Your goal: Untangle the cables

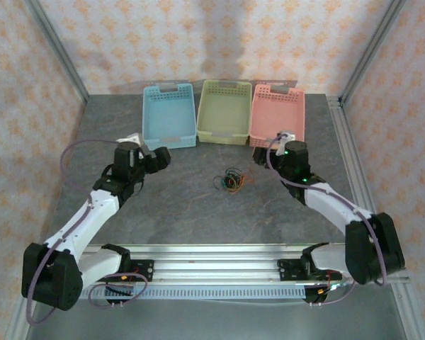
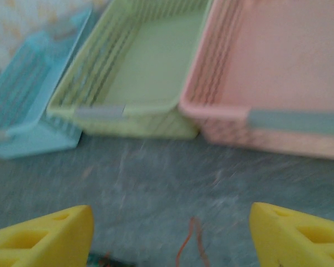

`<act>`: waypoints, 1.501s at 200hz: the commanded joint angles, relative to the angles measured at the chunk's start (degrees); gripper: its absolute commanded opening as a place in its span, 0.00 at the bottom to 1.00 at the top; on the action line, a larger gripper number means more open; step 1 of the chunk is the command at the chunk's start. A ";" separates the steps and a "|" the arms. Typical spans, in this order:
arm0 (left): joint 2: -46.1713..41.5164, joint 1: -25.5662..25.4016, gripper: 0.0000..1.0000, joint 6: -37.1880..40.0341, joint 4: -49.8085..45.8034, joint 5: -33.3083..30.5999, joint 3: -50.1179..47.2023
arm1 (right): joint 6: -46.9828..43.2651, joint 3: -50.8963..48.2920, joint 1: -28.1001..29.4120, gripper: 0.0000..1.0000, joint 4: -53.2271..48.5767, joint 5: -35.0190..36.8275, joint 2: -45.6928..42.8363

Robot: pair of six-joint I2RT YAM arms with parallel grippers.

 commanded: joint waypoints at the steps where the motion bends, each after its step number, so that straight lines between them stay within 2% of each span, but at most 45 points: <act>1: 2.80 -5.34 0.99 0.14 -5.82 3.53 4.76 | 0.88 2.36 2.34 0.74 -6.72 -5.59 3.25; 24: 7.35 -10.91 0.98 0.48 -7.32 5.34 8.12 | 0.65 2.05 3.41 0.74 -5.35 -5.63 6.63; 64: 15.87 -16.94 0.95 0.76 -6.26 6.64 10.97 | -0.50 2.33 5.68 0.73 -3.54 -4.49 13.21; 85: 19.26 -19.46 0.95 1.56 -6.23 5.07 13.24 | -1.19 3.68 6.78 0.69 -3.60 -5.59 16.27; 117: 23.57 -20.63 0.94 1.72 -5.29 5.83 16.04 | -2.46 4.67 7.75 0.58 -4.12 -6.91 17.61; 129: 25.28 -20.80 0.92 1.76 -5.30 6.86 17.20 | -2.65 4.37 7.76 0.50 -3.75 -6.91 17.35; 149: 26.85 -21.07 0.89 2.09 -4.15 7.29 17.34 | -2.97 3.93 7.85 0.24 -2.72 -8.49 17.17; 159: 27.23 -21.07 0.85 2.19 -2.90 7.52 16.51 | -2.97 3.88 7.89 0.15 -2.26 -9.77 17.23; 177: 27.83 -20.98 0.82 2.00 -1.67 9.20 15.87 | -2.82 3.17 7.97 0.11 -0.52 -11.39 16.94; 204: 29.32 -21.02 0.79 1.11 2.24 12.34 15.93 | -3.08 0.93 7.97 0.00 2.75 -12.01 14.84; 213: 31.13 -20.90 0.78 0.82 2.44 13.77 17.33 | -2.79 0.13 7.93 0.00 4.26 -12.28 14.19; 232: 35.60 -21.11 0.70 0.85 1.28 17.35 20.95 | -2.16 -0.91 7.99 0.00 7.10 -13.40 13.75; 252: 37.51 -21.15 0.65 0.63 0.34 19.30 22.39 | -1.94 -1.04 7.92 0.00 7.62 -13.14 13.92; 300: 38.78 -21.07 0.63 0.70 -1.35 19.56 23.68 | -1.68 -1.27 7.97 0.00 7.88 -12.17 13.84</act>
